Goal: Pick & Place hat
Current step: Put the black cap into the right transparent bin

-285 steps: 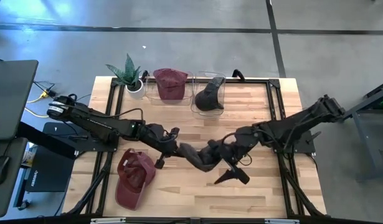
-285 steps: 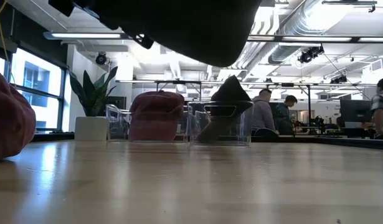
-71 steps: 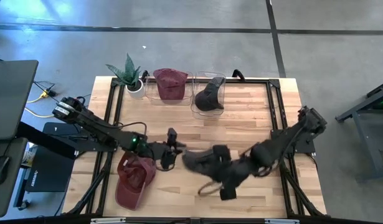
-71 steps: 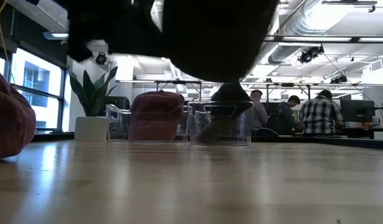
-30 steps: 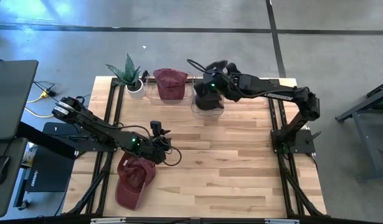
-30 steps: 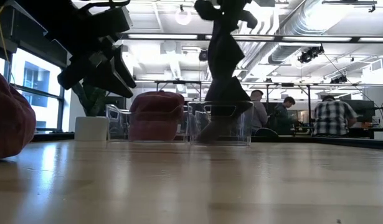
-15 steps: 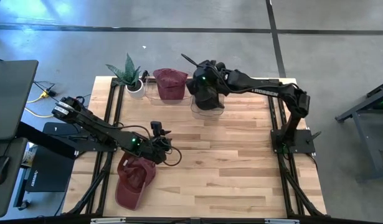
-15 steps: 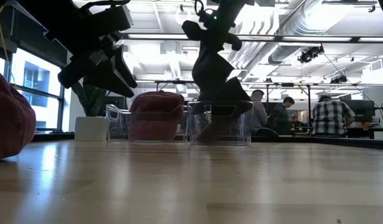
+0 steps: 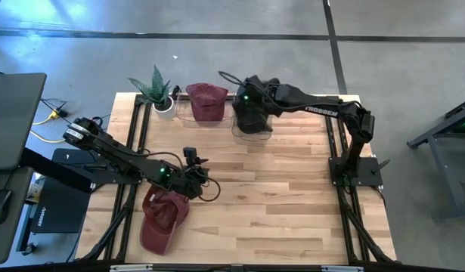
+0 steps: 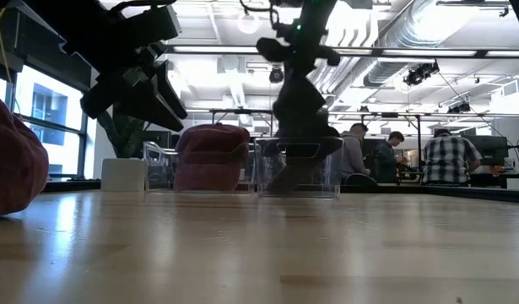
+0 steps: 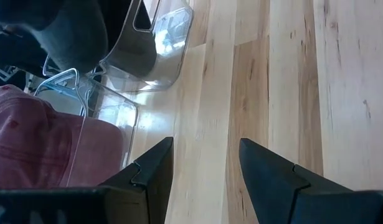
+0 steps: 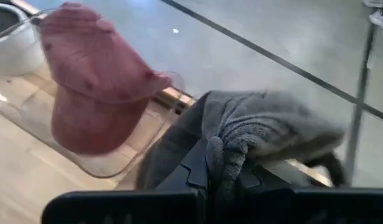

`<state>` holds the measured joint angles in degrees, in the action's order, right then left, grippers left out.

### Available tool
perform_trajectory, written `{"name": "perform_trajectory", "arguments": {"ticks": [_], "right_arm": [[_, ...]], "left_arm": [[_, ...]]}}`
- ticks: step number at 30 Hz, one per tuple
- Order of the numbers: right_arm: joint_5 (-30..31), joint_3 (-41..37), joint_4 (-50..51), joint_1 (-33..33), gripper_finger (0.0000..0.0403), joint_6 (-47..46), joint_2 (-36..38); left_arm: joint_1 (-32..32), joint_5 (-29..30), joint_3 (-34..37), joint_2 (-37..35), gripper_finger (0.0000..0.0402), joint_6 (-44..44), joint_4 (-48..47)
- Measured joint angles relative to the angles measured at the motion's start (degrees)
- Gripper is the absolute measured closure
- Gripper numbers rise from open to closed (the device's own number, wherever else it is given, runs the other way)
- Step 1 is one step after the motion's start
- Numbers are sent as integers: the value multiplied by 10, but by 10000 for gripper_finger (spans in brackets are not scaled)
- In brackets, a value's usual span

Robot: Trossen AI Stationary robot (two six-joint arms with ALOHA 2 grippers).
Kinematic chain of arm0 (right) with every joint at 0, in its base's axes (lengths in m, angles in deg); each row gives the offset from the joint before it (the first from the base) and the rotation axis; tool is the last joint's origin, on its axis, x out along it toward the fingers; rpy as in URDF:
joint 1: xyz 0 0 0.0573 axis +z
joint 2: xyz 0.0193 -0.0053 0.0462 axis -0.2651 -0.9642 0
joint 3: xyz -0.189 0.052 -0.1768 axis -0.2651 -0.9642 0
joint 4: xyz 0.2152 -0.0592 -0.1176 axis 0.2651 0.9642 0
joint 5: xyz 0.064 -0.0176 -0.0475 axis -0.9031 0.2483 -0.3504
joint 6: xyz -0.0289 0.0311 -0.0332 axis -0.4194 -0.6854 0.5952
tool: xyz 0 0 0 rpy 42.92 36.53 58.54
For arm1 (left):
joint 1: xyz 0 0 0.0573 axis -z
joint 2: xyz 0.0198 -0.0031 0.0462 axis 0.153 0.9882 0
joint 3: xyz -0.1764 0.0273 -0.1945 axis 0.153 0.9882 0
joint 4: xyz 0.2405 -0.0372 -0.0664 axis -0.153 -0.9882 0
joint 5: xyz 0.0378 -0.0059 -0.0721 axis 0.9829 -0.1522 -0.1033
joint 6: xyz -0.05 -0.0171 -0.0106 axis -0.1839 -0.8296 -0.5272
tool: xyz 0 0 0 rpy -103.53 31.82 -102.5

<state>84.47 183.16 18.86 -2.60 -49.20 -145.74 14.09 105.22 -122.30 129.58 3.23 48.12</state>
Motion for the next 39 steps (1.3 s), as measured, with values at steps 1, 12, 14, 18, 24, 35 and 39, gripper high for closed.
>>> {"name": "perform_trajectory", "arguments": {"ticks": [1, 12, 14, 18, 24, 35, 39], "right_arm": [[4, 11, 18, 0, 395, -4, 1], [-7, 49, 0, 2, 395, 24, -33], [-11, 43, -17, -1, 392, 25, -55], [-41, 41, -56, -7, 388, 29, -91], [-79, 41, -85, -13, 393, 44, -119], [-97, 42, 64, -3, 379, 29, -92], [-110, 41, 109, -3, 368, 27, -83]], "left_arm": [[0, -2, 0, 0, 229, 0, 4], [0, -2, 0, 0, 229, 5, 39], [0, -2, 0, 0, 229, 5, 39], [0, -3, 0, 0, 229, 5, 38], [0, -3, 0, 0, 229, 5, 38], [0, -22, 0, 0, 229, 0, 40], [0, -30, 0, 0, 229, 0, 45]]}}
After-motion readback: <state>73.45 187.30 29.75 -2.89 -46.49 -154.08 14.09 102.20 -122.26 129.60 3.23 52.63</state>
